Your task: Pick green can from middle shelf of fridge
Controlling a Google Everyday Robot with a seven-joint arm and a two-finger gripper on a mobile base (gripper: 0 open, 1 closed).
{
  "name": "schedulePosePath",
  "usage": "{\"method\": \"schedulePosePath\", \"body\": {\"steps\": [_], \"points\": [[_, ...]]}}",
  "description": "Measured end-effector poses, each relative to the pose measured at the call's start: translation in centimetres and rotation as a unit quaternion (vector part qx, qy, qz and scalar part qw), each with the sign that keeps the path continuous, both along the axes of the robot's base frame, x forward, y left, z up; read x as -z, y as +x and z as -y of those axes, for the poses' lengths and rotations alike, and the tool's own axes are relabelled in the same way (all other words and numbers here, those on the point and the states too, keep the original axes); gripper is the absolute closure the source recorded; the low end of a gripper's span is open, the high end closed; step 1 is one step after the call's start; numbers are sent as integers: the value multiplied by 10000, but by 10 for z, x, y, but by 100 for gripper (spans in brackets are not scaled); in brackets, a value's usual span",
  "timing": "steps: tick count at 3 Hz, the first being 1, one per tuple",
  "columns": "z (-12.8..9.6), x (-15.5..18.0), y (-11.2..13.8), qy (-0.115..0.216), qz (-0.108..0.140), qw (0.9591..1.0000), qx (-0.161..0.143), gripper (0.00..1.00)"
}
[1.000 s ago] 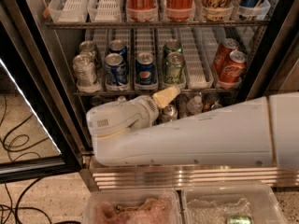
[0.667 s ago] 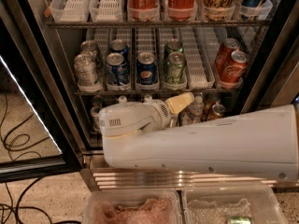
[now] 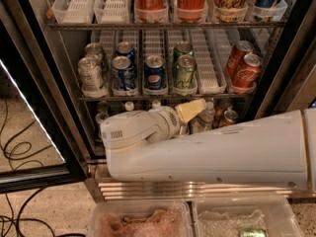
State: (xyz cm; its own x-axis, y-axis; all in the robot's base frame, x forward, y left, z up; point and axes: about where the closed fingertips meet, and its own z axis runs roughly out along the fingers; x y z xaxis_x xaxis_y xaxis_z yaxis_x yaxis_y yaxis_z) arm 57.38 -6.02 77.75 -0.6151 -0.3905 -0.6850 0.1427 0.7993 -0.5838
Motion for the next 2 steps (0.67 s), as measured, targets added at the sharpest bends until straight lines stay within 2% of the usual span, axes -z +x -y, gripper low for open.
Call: {"method": "schedulePosePath", "body": {"steps": [2], "points": [[0, -1, 0, 15, 53, 10000, 25, 0]]}}
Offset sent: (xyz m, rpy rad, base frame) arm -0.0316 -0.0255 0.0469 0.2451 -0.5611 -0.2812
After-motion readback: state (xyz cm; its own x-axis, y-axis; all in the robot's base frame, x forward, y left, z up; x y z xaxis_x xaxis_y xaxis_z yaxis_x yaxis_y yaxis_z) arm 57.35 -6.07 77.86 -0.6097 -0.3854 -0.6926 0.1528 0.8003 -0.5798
